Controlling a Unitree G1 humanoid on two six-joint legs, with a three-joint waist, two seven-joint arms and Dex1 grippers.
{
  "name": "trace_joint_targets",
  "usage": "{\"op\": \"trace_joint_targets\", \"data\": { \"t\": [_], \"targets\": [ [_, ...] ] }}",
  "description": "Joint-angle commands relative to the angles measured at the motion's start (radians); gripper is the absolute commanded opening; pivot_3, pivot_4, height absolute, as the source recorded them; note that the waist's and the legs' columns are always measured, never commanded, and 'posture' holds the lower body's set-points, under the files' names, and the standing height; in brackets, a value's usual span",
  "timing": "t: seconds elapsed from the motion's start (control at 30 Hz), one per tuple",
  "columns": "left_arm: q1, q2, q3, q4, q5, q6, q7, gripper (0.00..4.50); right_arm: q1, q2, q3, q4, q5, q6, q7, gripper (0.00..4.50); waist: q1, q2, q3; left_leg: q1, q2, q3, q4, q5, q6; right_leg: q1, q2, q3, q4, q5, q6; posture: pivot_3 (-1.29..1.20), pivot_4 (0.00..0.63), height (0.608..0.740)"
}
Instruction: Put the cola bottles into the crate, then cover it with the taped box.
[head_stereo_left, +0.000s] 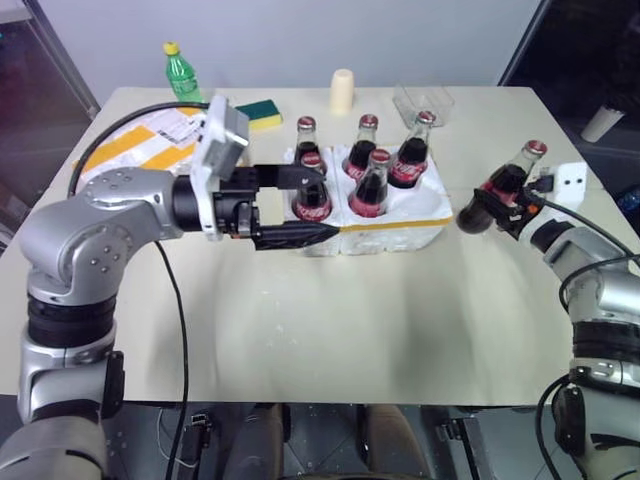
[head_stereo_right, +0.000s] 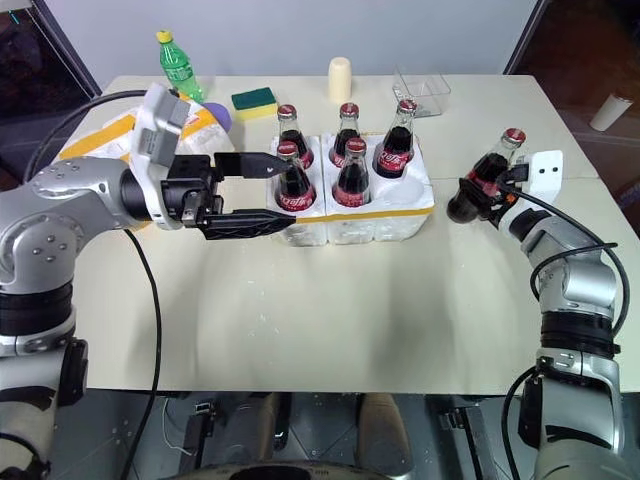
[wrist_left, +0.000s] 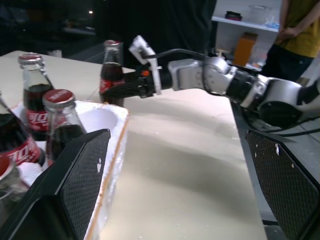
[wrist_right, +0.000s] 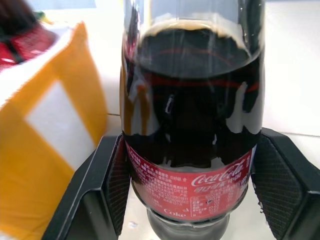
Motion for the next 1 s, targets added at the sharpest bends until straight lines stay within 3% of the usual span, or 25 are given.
{"op": "trace_joint_targets", "data": {
  "t": [0.03,0.27,0.43,1.0],
  "targets": [
    [0.025,0.028,0.042,0.01,0.017,-0.03,0.007,4.5,-0.061,-0.049,-0.102,-0.231,0.127,0.037,0.022,2.72,-0.001,0.003,0.002,-0.001,0.0,0.001,0.0,0.0,0.0,-0.002,0.0,0.001,0.001,0.0,0.0,0.0,0.15,0.739],
    [0.063,0.029,0.055,0.012,0.023,-0.05,0.032,4.5,-0.122,-0.06,-0.071,-0.41,0.283,0.245,0.033,2.72,0.002,0.003,0.002,-0.003,0.0,0.0,0.0,0.0,0.0,-0.004,0.0,0.001,0.001,0.0,0.0,0.0,0.15,0.739],
    [0.067,0.025,0.051,0.01,0.028,-0.061,0.046,4.5,-0.133,-0.068,0.052,-0.406,0.191,0.239,0.046,2.72,0.006,0.002,0.002,-0.005,0.0,0.0,0.001,0.0,0.0,-0.004,0.0,0.001,0.001,0.0,0.0,0.0,0.15,0.739],
    [0.072,0.045,0.057,0.025,0.065,-0.098,0.048,4.5,-0.108,-0.13,0.245,-0.424,0.085,0.28,0.21,2.72,0.003,0.002,0.002,-0.008,0.0,0.0,0.0,0.0,0.0,-0.008,0.0,0.0,0.001,0.0,0.0,0.0,0.15,0.739]
  ]
}}
